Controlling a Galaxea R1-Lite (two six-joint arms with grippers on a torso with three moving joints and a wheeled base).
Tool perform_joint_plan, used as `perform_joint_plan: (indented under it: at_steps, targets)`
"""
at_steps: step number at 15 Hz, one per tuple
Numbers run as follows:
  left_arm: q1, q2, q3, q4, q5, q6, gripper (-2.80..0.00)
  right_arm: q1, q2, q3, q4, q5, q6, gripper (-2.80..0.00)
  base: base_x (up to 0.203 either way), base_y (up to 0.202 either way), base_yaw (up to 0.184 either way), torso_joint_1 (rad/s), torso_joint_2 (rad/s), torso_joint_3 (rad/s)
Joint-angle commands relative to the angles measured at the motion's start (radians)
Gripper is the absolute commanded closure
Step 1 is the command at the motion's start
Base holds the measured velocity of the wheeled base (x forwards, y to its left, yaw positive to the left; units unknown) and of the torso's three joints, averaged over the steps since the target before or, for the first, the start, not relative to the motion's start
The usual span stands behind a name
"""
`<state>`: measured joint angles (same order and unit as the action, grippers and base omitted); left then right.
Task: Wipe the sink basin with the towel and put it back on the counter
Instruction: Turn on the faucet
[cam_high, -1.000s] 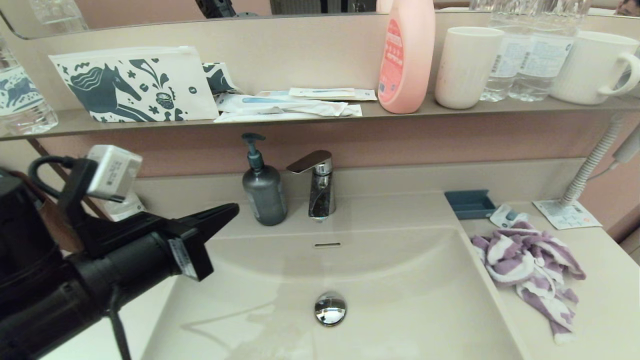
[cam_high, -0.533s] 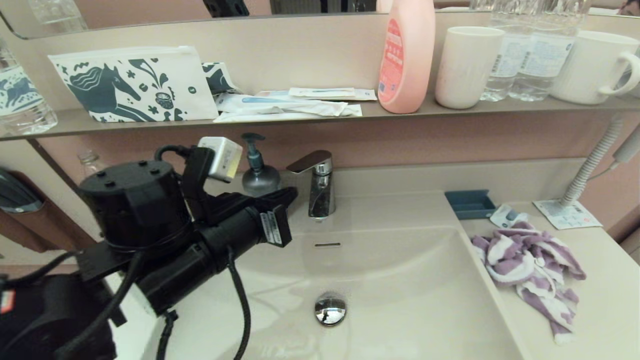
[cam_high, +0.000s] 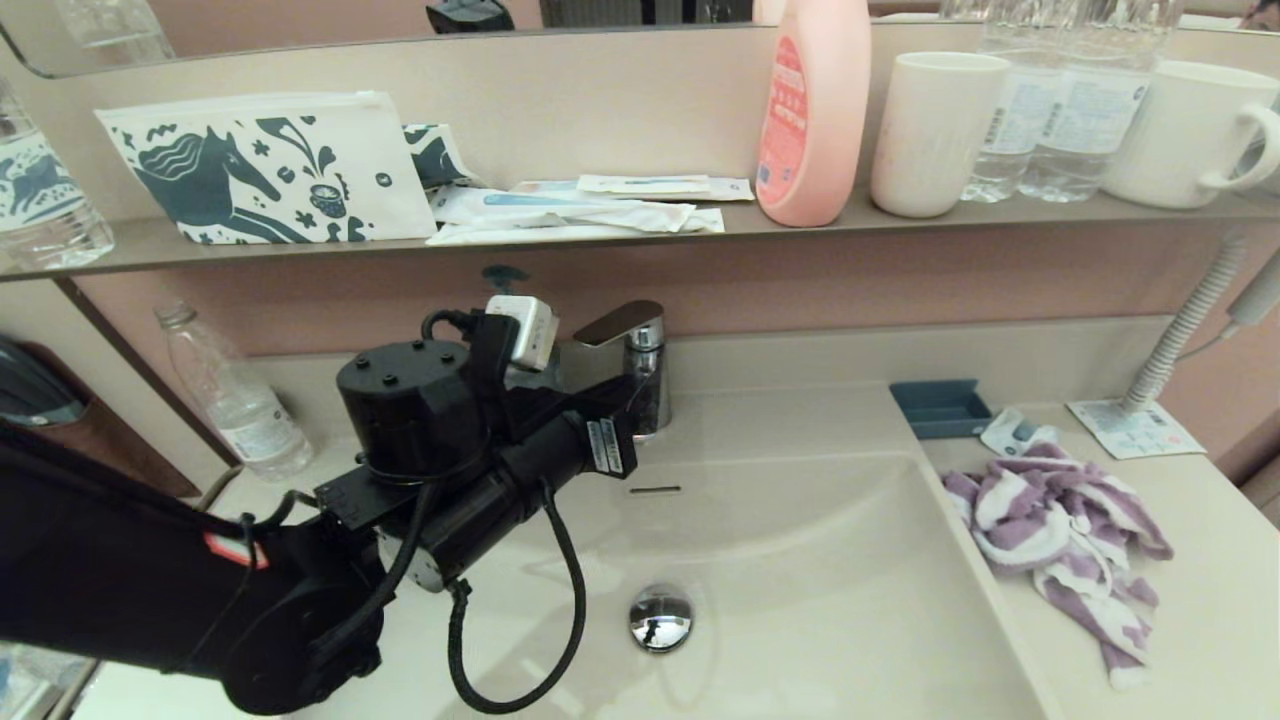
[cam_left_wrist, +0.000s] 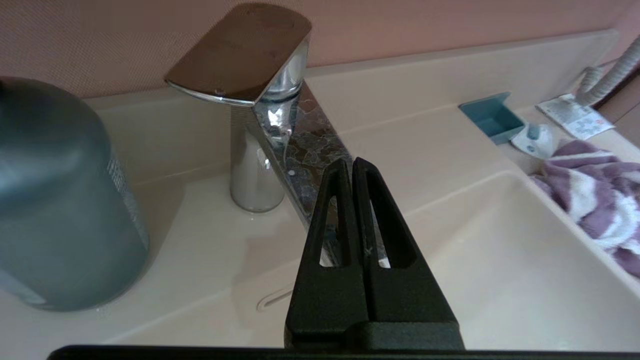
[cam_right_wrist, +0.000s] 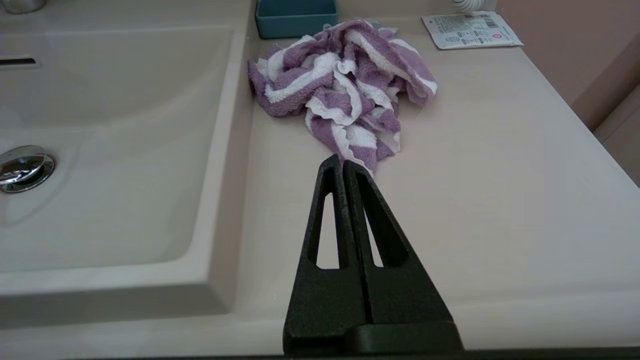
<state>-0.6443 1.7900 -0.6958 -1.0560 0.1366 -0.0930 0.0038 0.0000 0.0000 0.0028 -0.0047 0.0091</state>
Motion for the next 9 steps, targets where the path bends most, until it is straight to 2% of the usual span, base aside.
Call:
perform_joint_plan:
  at_steps: [1,4,9]
  targets:
    - [0.032,0.03,-0.02,-0.006,-0.003,0.0,0.0,0.001,0.0,0.0,0.0,0.0,0.0,0.0,0.0,0.0,0.0,0.0,0.0,0.0]
    - [0.075,0.037,-0.042,-0.006,-0.032,0.001,0.0,0.001,0.0,0.0,0.0,0.0,0.0,0.0,0.0,0.0,0.0,0.0,0.0,0.0]
    - [0.086,0.007,-0.114,0.003,-0.04,0.03,0.0,0.001,0.0,0.0,0.0,0.0,0.0,0.0,0.0,0.0,0.0,0.0,0.0,0.0]
